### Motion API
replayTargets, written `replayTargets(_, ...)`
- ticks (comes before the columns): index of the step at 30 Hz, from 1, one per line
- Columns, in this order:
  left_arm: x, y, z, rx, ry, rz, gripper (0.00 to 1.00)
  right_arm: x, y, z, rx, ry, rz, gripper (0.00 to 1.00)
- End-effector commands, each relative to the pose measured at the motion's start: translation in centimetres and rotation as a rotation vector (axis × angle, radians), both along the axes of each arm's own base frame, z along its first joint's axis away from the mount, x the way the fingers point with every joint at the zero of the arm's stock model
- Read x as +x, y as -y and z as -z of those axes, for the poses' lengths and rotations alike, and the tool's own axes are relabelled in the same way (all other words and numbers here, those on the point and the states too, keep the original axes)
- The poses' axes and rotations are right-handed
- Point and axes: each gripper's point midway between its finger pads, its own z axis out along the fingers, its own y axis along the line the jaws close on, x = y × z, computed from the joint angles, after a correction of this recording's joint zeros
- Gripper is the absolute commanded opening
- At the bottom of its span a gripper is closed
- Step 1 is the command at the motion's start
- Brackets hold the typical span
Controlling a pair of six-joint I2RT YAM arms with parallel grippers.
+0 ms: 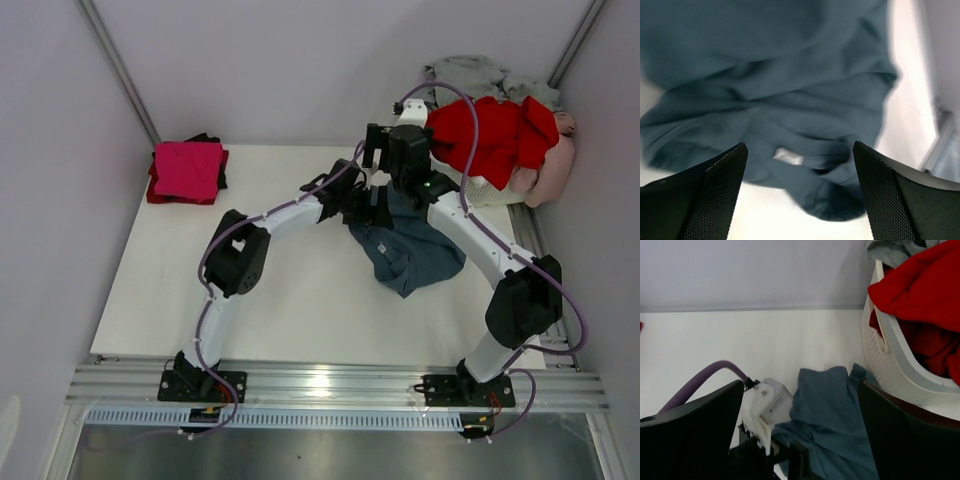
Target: Fold and stack the t-shirts
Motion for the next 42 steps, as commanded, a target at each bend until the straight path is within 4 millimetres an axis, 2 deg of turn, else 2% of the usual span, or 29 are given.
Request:
replayTargets(1,1.6,-2.1,1.0,0.141,0.033,-0.095,0.91,-1.7,0.0,-2.5,0.015,0.055,0.002,0.99)
replayTargets(4,2.9,-3.5,2.1,0.237,0.041,-0.179,0.90,-2.7,-0.2,-2.3,0.015,0.055,-0.010,0.99)
replayTargets(5,3.5,-3.5,1.7,0.247,0.052,-0.195,0.88,-3.0,-0.3,-2.4,0.018,0.057,-0.016,0.99)
replayTargets(7,3.4,-4.1,3.5,0.306,0.014,-0.211,0.84,-3.9,-0.4,-2.6,0.025,0.065,-0.027,1.00)
replayTargets(8,4.1,-3.6,2.4,0.292,0.034,-0.221,0.81,-4.1,-0.5,-2.7,0.027,0.067,-0.033,0.99)
replayTargets(11,4.2,-3.2,2.6,0.324,0.035,-0.227,0.75,-5.2,-0.8,-3.6,0.035,0.085,-0.044,0.99)
replayTargets(15,4.1,-3.0,2.7,0.341,0.033,-0.224,0.64,-6.4,-0.8,-4.8,0.042,0.111,-0.056,0.99)
replayTargets(16,3.8,-3.2,3.1,0.357,0.017,-0.219,0.57,-6.8,-0.8,-5.3,0.044,0.121,-0.061,0.99)
replayTargets(20,3.4,-3.5,3.6,0.384,0.010,-0.200,0.44,-7.7,-0.4,-6.7,0.051,0.147,-0.065,0.99)
replayTargets(22,3.1,-3.7,3.9,0.398,0.003,-0.198,0.43,-8.0,-0.2,-7.1,0.050,0.154,-0.065,0.99)
replayTargets(25,2.7,-4.1,4.1,0.423,0.004,-0.191,0.32,-8.4,0.2,-7.7,0.051,0.169,-0.063,0.99)
replayTargets(30,2.5,-4.2,4.0,0.439,0.011,-0.181,0.31,-8.7,0.2,-8.1,0.056,0.177,-0.070,0.99)
replayTargets(33,2.3,-4.1,4.2,0.447,0.011,-0.169,0.21,-8.8,0.0,-8.1,0.063,0.175,-0.080,0.99)
replayTargets(37,2.0,-3.4,3.9,0.417,-0.005,-0.150,0.24,-9.2,-0.1,-7.7,0.067,0.162,-0.091,0.99)
replayTargets(38,0.9,-2.6,4.1,0.376,-0.042,-0.106,0.26,-9.4,0.0,-7.6,0.070,0.158,-0.094,0.99)
replayTargets(39,1.1,-2.4,4.0,0.366,-0.033,-0.108,0.30,-9.6,0.0,-7.6,0.071,0.158,-0.097,0.99)
replayTargets(40,0.5,-1.3,3.5,0.313,-0.049,-0.066,0.41,-9.7,0.1,-7.4,0.070,0.154,-0.096,1.00)
replayTargets(42,-0.4,-0.6,3.7,0.293,-0.068,-0.037,0.53,-10.2,0.4,-6.7,0.066,0.140,-0.093,1.00)
